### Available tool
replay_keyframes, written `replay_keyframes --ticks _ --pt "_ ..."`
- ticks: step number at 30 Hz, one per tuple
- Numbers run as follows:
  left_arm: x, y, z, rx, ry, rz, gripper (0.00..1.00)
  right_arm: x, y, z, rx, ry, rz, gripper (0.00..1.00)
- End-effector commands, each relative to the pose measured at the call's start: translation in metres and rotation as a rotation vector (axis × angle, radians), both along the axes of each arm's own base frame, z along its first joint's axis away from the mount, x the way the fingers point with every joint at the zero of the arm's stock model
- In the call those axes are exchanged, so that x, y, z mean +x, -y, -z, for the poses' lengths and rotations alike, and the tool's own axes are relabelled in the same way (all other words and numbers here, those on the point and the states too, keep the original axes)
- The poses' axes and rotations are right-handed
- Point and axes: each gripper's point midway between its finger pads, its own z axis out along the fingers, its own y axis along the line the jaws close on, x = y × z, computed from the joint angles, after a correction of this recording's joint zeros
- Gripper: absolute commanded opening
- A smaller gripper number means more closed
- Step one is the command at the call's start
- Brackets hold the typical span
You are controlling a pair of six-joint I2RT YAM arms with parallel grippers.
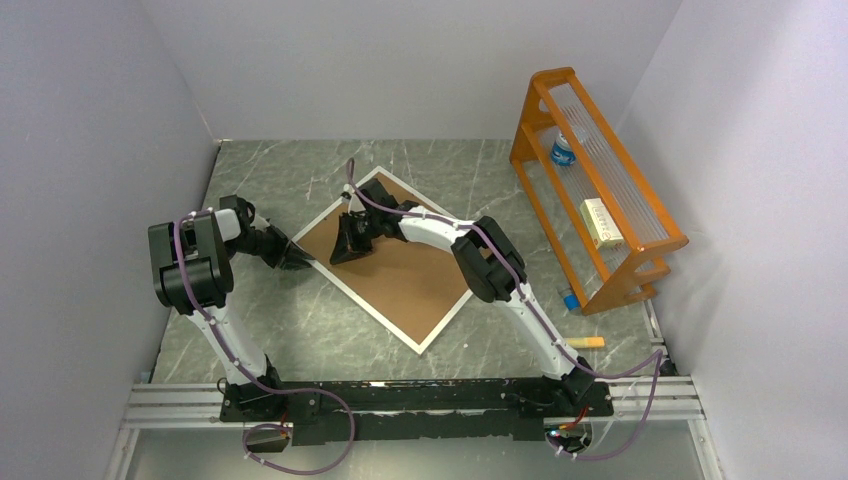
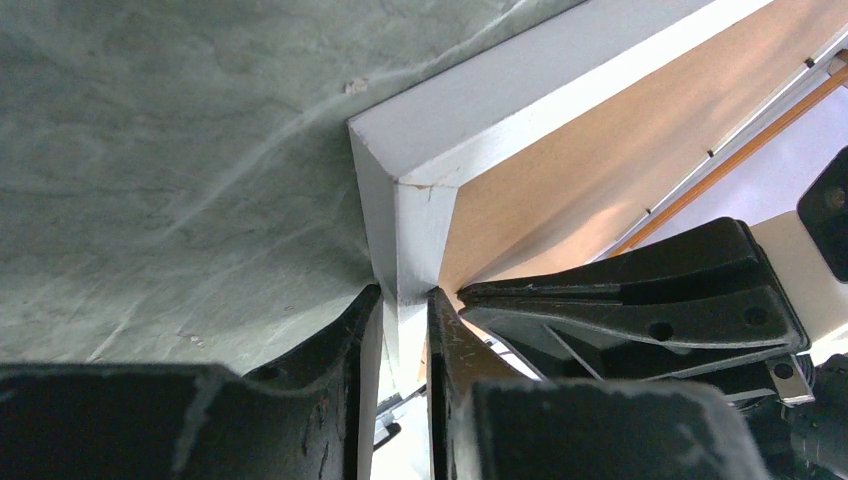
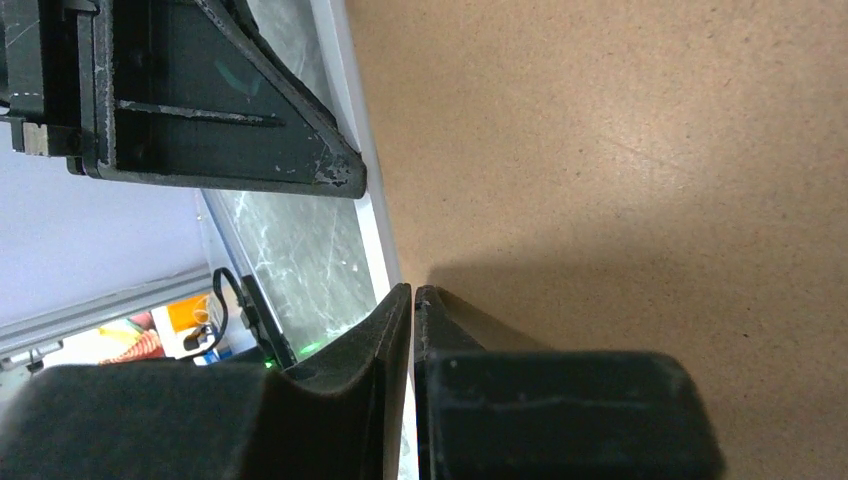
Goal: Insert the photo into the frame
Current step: Install the photo frame at the center of the board.
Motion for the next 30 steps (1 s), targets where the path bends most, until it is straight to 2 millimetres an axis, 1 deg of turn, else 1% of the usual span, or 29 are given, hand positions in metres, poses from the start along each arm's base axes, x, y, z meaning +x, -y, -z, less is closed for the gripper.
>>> replay_keyframes --ticks 1,2,3,7,9,10,17,19,23,30 --pt "-0.014 -0.011 0.027 0.107 -0.073 0.024 0.22 0.009 0.023 0.039 -0.127 0.042 0.052 0.12" --pt "-0.014 -0.011 0.027 0.107 -0.073 0.025 0.22 0.008 0.019 0.030 -0.086 0.047 0.043 0.12" --pt "-0.014 -0.011 0.027 0.107 -0.074 0.024 0.22 0.006 0.014 0.011 -0.030 0.057 0.028 0.12" --pt "-0.015 -0.011 0.028 0.109 -0.080 0.027 0.21 -0.001 -0.004 -0.051 0.185 0.070 -0.002 0.07" --pt "-0.015 -0.011 0.028 0.110 -0.082 0.028 0.21 -0.003 -0.010 -0.068 0.234 0.068 -0.018 0.06" --pt "-0.015 -0.011 0.028 0.109 -0.083 0.028 0.21 -0.005 -0.012 -0.072 0.248 0.061 -0.033 0.06" --pt "-0.016 -0.012 0.029 0.114 -0.091 0.034 0.20 -0.017 -0.018 -0.063 0.261 0.016 -0.063 0.05" --pt "-0.016 -0.011 0.030 0.112 -0.093 0.035 0.20 -0.017 -0.020 -0.060 0.239 0.022 -0.063 0.05" --pt "-0.016 -0.010 0.029 0.112 -0.092 0.037 0.20 -0.014 -0.022 -0.040 0.185 0.024 -0.061 0.06" --pt "-0.017 -0.008 0.031 0.111 -0.096 0.042 0.20 -0.018 -0.015 -0.007 0.088 -0.015 -0.049 0.06"
